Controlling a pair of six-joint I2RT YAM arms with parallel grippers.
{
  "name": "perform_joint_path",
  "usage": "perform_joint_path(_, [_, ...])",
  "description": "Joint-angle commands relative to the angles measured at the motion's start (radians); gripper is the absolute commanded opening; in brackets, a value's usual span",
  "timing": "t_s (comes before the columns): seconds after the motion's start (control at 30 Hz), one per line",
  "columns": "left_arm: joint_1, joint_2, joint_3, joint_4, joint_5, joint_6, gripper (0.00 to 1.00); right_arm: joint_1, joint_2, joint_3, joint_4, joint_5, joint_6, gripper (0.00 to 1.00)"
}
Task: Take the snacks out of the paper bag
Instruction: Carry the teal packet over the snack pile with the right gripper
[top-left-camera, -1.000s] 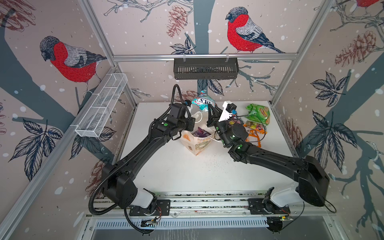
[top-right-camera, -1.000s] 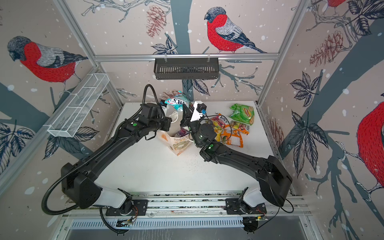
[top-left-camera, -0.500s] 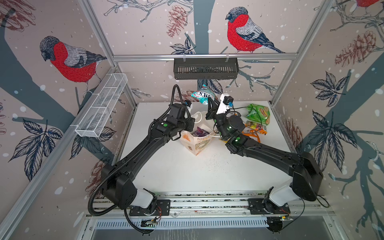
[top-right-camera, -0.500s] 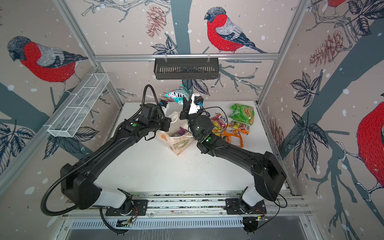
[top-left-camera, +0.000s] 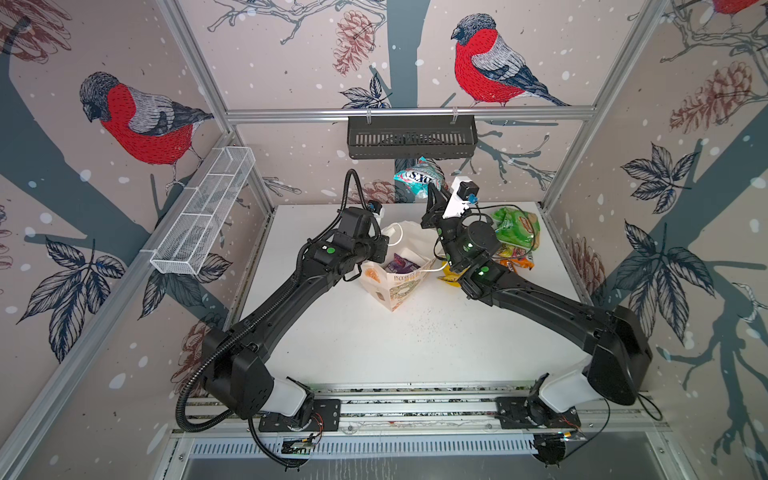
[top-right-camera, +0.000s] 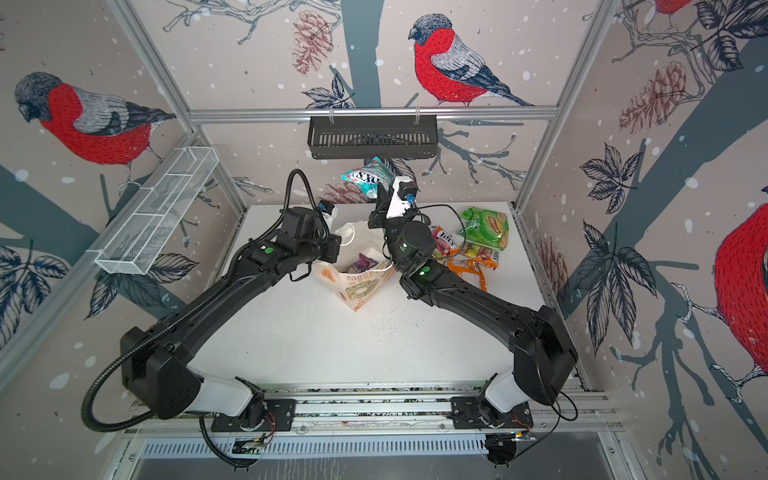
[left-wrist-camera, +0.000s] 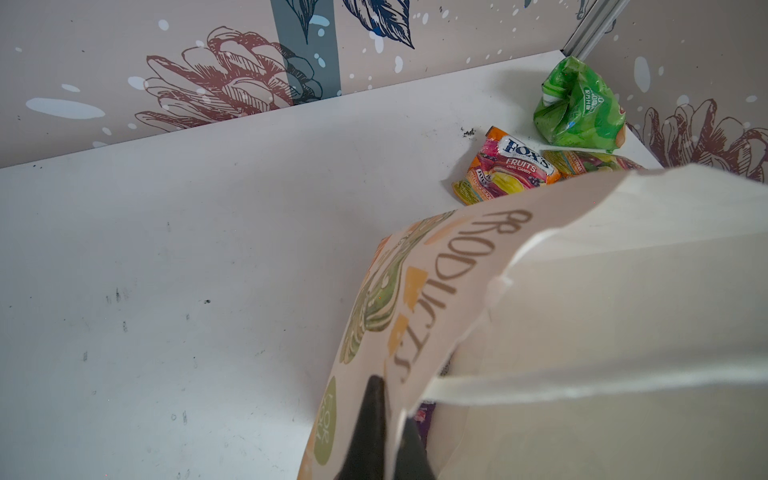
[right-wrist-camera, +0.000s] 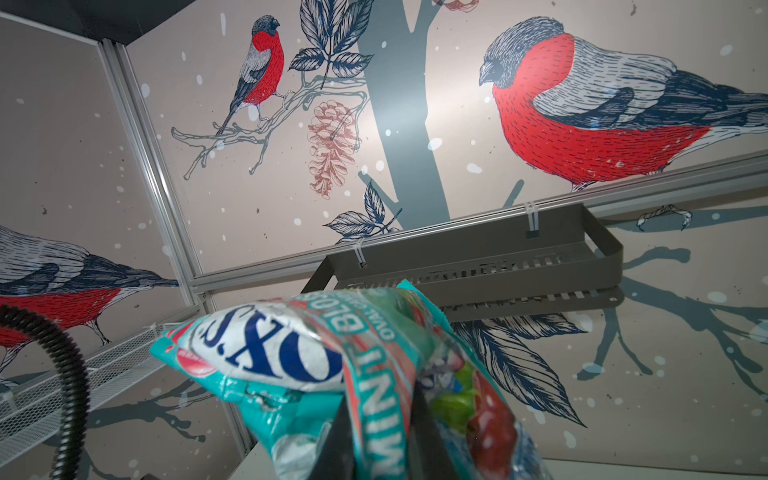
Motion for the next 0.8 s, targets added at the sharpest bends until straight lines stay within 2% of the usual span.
perform_joint_path(0.0, [0.0,-0.004,-0.005,-0.008,-0.029,0.016,0.0,-0.01,-0.018,0.011,0.023,0.019,0.005,0.0])
perform_joint_path(0.77, [0.003,-0.009,-0.011,-0.008,-0.04,0.021,0.0,-0.14,-0.137,-0.065,-0.033,0.104,0.05,0.0])
